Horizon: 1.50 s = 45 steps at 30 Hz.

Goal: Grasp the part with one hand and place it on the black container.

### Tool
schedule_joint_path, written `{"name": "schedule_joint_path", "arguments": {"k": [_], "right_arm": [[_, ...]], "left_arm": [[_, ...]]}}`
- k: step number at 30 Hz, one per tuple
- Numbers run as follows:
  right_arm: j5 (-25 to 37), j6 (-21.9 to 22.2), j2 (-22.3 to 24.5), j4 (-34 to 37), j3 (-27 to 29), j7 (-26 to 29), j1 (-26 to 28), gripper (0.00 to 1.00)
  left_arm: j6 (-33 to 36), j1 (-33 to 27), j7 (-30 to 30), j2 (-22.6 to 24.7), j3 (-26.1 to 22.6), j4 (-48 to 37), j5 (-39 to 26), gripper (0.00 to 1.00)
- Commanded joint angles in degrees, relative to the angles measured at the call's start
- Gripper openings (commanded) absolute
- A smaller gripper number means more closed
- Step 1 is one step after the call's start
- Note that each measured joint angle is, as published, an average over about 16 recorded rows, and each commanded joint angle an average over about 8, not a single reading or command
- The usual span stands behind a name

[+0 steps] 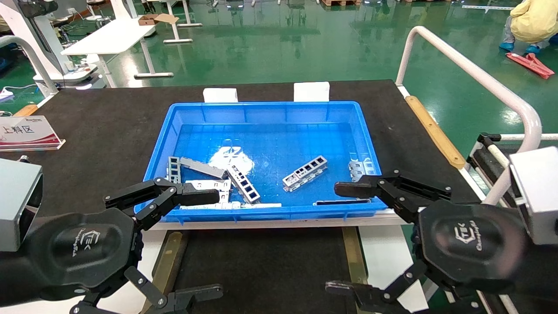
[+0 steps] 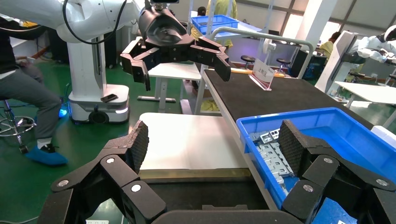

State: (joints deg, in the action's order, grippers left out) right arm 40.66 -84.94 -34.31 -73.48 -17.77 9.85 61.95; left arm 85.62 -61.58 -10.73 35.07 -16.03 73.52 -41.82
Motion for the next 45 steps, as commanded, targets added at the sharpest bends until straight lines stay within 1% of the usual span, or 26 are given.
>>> {"name": "schedule_joint_path", "arguments": {"k": [1,11,15,19,26,33,39,45], "right_arm": [[0.0,0.0,0.0,0.0,0.0,0.0,0.0,1.0],[0.0,0.0,0.0,0.0,0.0,0.0,0.0,1.0],[0.0,0.0,0.0,0.0,0.0,0.0,0.0,1.0],[0.0,0.0,0.0,0.1,0.0,0.0,0.0,1.0],[0.0,0.0,0.0,0.1,-0.1,0.0,0.0,1.0],[0.0,0.0,0.0,0.1,-0.1,0.0,0.0,1.0],[0.0,0.0,0.0,0.1,-0.1,-0.1,0.0,1.0],[-0.1,0.0,0.0,0.1,-0.1,-0.1,0.1,1.0]], "left_arm": [[0.0,0.0,0.0,0.0,0.0,0.0,0.0,1.0],[-1.7,-0.4,0.7,1.7,-0.3,-0.2,-1.0,1.0],[-3.9,-1.0,1.8,3.5,-0.9,-0.7,-2.9,1.0],[-7.4,-2.0,3.1,6.2,-1.8,-1.3,-6.1,1.0],[-13.6,-5.0,5.0,12.2,-4.6,-4.5,-12.9,1.0],[-18.7,-8.9,6.5,19.0,-7.8,-10.5,-19.0,1.0],[-22.4,-13.2,8.8,25.3,-10.3,-19.0,-23.8,1.0],[-26.4,-17.8,12.3,32.2,-12.3,-30.0,-27.7,1.0]]}}
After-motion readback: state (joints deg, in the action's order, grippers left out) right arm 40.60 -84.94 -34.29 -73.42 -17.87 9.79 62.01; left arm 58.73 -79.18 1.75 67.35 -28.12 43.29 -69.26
